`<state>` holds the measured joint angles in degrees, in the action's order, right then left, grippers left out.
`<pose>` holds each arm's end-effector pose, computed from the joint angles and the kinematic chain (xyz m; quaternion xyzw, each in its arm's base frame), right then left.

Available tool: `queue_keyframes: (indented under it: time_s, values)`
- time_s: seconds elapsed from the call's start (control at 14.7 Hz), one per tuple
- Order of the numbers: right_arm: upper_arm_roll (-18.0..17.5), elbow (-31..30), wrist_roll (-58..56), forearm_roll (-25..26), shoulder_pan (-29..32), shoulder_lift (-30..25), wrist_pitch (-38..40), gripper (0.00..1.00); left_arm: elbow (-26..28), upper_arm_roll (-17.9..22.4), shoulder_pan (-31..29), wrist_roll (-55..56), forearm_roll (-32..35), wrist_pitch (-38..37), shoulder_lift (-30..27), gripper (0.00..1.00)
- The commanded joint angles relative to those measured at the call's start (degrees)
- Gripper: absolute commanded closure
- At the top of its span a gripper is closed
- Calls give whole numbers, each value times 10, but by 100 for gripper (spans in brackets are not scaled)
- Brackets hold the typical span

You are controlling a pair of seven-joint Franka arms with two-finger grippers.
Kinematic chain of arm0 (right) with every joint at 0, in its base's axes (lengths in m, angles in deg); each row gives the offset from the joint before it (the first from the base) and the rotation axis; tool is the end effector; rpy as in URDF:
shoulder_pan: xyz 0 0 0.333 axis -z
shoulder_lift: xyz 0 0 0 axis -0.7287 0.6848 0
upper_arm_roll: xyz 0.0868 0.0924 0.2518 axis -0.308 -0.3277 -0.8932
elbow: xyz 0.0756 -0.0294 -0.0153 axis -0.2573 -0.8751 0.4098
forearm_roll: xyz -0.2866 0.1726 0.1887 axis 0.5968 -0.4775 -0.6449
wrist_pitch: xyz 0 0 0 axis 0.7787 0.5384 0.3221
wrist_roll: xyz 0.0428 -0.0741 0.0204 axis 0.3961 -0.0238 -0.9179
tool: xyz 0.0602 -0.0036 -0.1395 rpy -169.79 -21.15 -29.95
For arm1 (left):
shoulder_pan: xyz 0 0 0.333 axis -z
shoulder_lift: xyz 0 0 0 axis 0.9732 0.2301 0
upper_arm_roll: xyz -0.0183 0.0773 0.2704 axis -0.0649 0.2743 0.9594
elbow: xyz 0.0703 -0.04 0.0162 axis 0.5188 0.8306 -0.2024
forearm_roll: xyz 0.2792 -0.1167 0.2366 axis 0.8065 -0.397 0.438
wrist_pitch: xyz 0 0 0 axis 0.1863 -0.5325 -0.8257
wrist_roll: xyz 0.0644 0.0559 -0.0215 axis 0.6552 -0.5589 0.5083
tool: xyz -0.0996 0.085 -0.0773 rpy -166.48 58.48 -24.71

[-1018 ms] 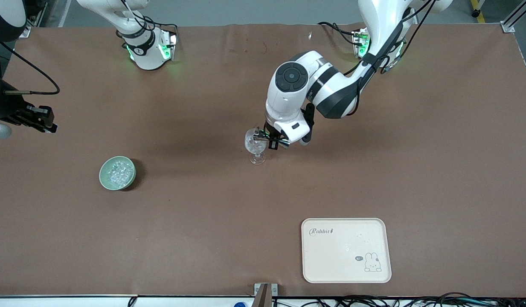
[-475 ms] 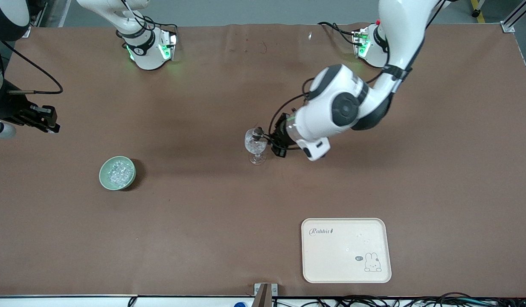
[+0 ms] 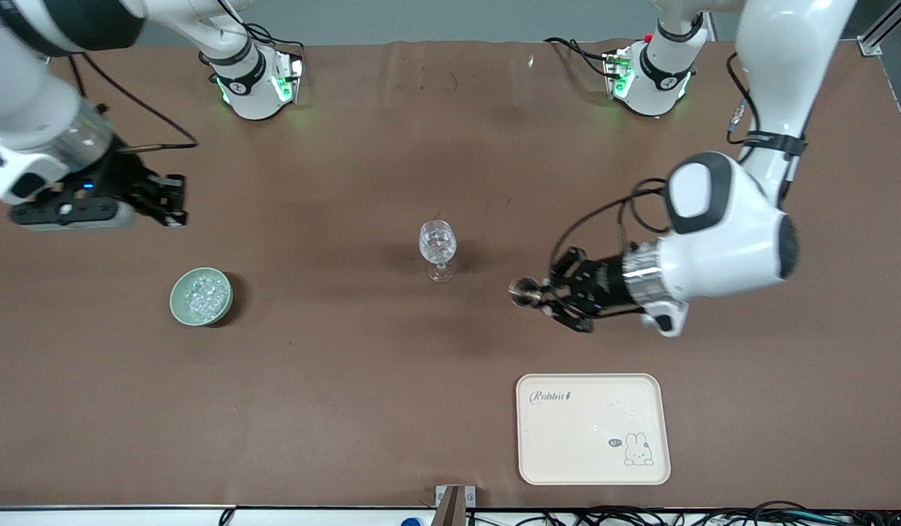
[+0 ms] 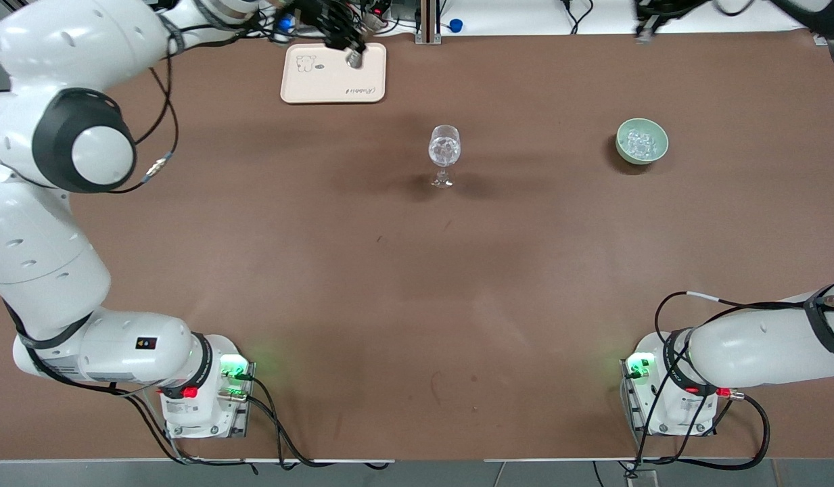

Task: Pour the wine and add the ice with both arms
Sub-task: 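Draw the jigger back from the glass with the left gripper, then carry the ice cube over the wine glass with the right gripper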

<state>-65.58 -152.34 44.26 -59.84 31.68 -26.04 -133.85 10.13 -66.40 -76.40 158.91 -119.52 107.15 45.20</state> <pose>0.5470 0.1525 0.5105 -0.9989 -0.0001 -0.0338 0.0312 0.6453 -0.2679 0.3684 0.6247 0.6783 -0.2878 0.2585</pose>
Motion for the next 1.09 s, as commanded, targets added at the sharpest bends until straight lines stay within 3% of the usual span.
queue_keyframes:
  time_s: [0.0,0.2,0.54,1.02]
  values:
    - [7,26,123,-7,-81,53,-44,96,-5,-6,-70,-66,-81,-42,16,97]
    - [7,85,206,2,-155,133,-50,96,-1,-6,-153,-187,-123,-132,52,96]
    - [7,176,293,2,-219,257,-50,97,2,-4,-245,-377,-120,-224,127,96]
    - [7,182,307,3,-265,291,-55,97,8,0,-307,-456,-114,-245,213,96]
